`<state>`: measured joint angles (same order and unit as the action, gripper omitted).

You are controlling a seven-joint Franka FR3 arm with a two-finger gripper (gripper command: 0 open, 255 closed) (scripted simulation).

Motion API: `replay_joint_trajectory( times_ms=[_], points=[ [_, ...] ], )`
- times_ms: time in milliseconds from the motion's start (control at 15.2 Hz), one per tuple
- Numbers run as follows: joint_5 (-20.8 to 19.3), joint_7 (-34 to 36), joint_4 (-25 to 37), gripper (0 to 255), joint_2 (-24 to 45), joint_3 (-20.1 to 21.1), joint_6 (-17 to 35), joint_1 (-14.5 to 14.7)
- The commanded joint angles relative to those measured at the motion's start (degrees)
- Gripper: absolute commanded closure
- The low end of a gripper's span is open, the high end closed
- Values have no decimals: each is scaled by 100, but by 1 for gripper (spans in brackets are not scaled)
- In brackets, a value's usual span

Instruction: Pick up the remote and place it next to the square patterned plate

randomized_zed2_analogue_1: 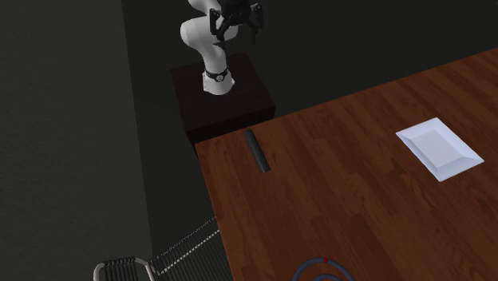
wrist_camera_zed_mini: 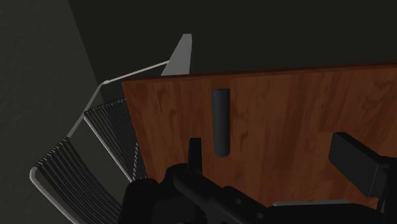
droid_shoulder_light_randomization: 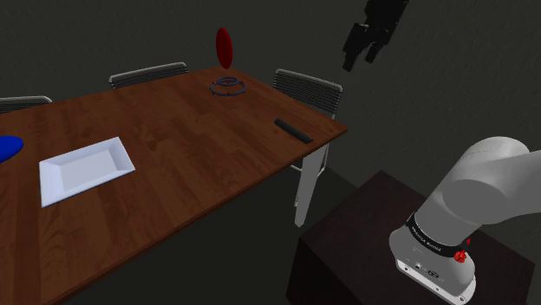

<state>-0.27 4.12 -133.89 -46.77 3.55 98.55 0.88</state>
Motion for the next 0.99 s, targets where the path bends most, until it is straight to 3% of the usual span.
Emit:
replay_joint_trajectory(
  times_ms=[0, 924],
  points=[
    [0, 0, 0, 0, 0, 0, 0, 0],
    [231, -217, -182, 0, 2491, -291, 2017, -56]
  ],
)
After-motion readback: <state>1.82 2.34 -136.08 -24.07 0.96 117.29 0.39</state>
